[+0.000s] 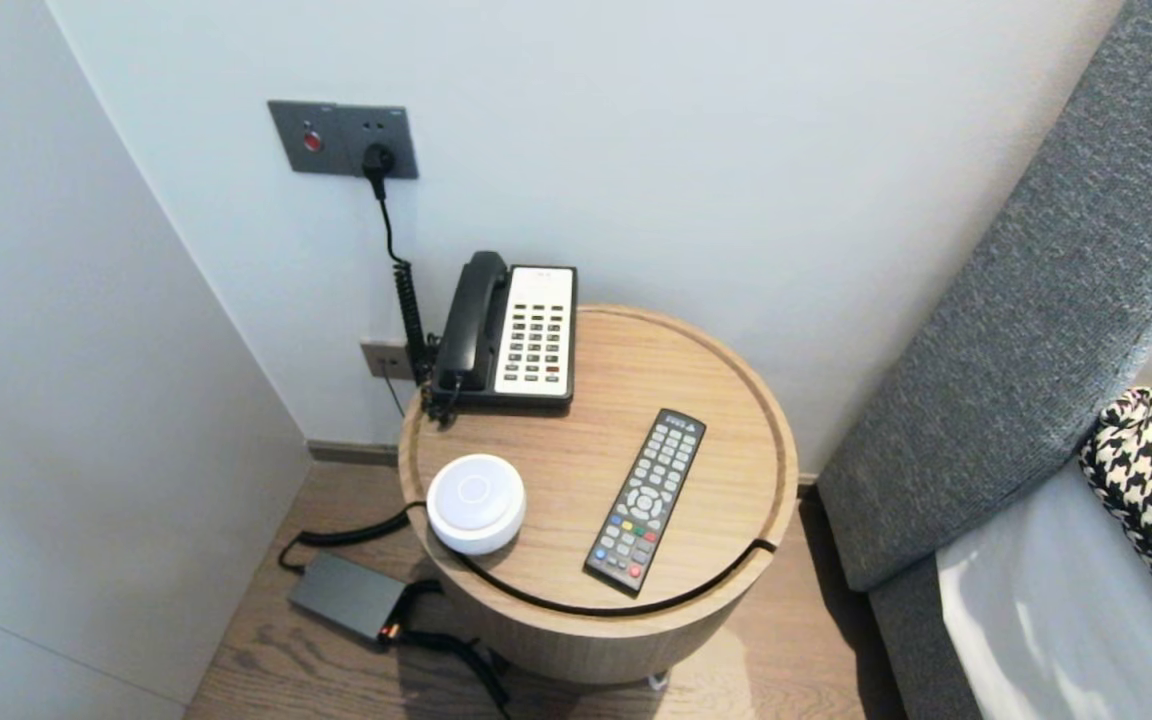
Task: Open the nightstand drawer
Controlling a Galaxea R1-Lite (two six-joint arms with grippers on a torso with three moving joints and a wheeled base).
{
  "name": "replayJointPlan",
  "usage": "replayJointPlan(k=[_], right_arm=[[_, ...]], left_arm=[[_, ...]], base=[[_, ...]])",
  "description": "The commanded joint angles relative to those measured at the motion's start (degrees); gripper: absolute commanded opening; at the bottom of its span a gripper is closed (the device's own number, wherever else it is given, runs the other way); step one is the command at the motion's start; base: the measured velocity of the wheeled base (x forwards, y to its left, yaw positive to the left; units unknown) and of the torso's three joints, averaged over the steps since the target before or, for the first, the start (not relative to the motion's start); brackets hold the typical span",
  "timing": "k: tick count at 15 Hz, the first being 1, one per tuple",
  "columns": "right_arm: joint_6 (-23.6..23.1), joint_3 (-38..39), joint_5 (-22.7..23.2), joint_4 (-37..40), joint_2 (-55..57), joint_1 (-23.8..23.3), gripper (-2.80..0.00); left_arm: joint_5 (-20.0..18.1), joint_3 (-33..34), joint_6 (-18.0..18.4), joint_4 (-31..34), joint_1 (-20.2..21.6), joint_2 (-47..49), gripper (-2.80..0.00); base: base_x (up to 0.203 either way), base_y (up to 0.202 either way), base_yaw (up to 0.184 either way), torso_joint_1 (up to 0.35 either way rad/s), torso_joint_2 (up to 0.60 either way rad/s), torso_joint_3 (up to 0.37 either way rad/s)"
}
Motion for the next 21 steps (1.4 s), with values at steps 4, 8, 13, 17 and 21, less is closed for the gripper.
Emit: replayJointPlan(k=[4,8,13,17,21], right_arm=[[0.04,1.47,-0.02,-0.04,0.05,0.0,-2.8],[-0.05,1.41,-0.02,-0.04,0.0,0.0,-2.8],[0.04,1.41,-0.02,-0.04,0.08,0.0,-2.8],[0.04,1.41,-0.02,-0.04,0.08,0.0,-2.8],[0.01,1.42,-0.02,-0.04,0.08,0.0,-2.8]], left_arm=[[-0.42,-10.76,0.06,0.73,0.01,15.29,-2.8],[-2.44,-23.53,0.22,1.33,0.0,32.3,-2.8],[-1.65,-43.59,2.94,16.85,-4.95,48.4,-2.8],[6.22,-48.25,3.21,21.0,-13.67,57.42,-2.8],[10.43,-49.4,-2.55,21.01,-23.95,65.09,-2.8]], base=[[0.0,0.0,0.0,0.0,0.0,0.0],[0.0,0.0,0.0,0.0,0.0,0.0],[0.0,0.0,0.0,0.0,0.0,0.0],[0.0,0.0,0.0,0.0,0.0,0.0],[0.0,0.0,0.0,0.0,0.0,0.0]])
